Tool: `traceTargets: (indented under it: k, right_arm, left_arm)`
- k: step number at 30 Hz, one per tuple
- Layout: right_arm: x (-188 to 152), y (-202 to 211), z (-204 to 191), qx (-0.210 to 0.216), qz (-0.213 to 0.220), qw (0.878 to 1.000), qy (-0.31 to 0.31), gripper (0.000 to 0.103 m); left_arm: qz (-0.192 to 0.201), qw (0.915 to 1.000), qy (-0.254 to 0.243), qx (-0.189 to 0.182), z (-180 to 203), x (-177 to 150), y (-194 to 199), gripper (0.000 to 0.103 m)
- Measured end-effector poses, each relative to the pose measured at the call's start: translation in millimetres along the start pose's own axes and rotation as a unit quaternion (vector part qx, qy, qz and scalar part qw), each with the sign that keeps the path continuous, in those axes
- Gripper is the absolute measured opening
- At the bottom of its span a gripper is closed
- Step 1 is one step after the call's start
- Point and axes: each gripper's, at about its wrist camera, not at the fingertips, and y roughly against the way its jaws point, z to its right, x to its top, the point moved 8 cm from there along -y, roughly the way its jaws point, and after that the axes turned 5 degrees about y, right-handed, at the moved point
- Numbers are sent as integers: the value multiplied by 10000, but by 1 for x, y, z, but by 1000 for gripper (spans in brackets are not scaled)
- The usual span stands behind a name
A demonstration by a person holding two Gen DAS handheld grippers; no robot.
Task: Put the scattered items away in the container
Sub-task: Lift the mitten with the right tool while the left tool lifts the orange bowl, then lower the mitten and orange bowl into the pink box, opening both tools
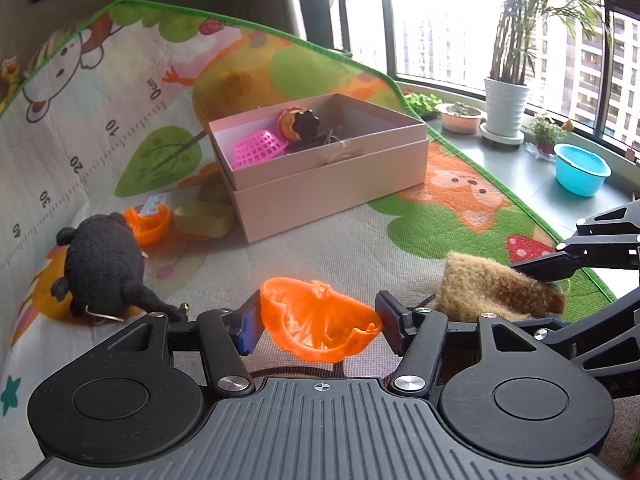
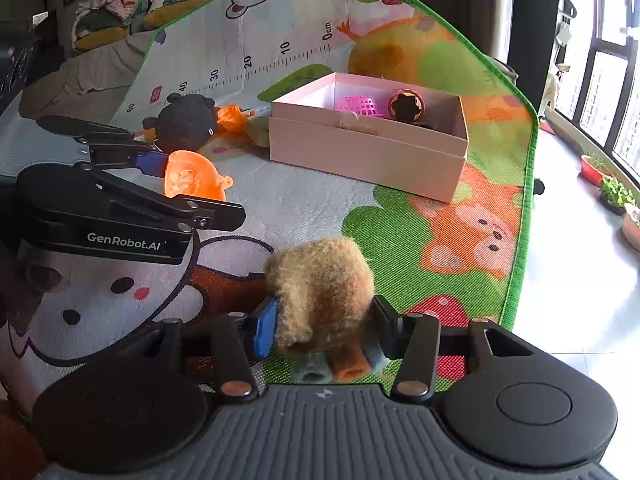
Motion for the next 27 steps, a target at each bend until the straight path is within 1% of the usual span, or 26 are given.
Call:
traceTargets:
  k: [4, 7, 10, 13, 16, 19, 22, 24, 25, 26, 27]
  right_arm:
    - [9, 16, 8, -118, 140, 9998, 38, 48]
    - [23, 27, 16, -217, 310, 9992, 102, 48]
    - [44, 31, 27, -280, 484, 9984, 115, 48]
    - [72, 26, 44, -428, 712, 9964, 140, 48]
    - [102, 7, 63, -668, 921, 9933, 211, 48]
    - [131, -26, 81, -867, 1006, 9909, 200, 48]
    - [156, -63, 97, -957, 993, 9904, 78, 48]
    - [168, -86, 106, -996, 1022, 9898, 7, 60]
    - [171, -96, 110, -1039, 1012, 9894, -43, 68]
    - [173, -105, 113, -1075, 985, 9893, -99, 69]
    - [174, -112, 115, -1066, 937, 9898, -131, 69]
  left_arm:
    - [102, 9999, -34, -76, 7, 7, 12, 63]
    - [196, 9997, -92, -140, 14, 13, 19, 63]
    - [262, 9993, -31, -272, 18, 25, 23, 63]
    - [428, 9985, 43, -342, 15, 47, 22, 63]
    - [690, 9967, 113, -405, 6, 81, 12, 63]
    - [865, 9949, 110, -512, -3, 115, -11, 63]
    - [953, 9946, 95, -391, -14, 145, -42, 63]
    - [1004, 9946, 132, -235, -24, 163, -63, 63]
    - [1017, 9946, 140, -184, -28, 170, -73, 63]
    - [1028, 9944, 156, -164, -32, 176, -82, 65]
    - [1017, 9945, 195, -163, -36, 180, -91, 70]
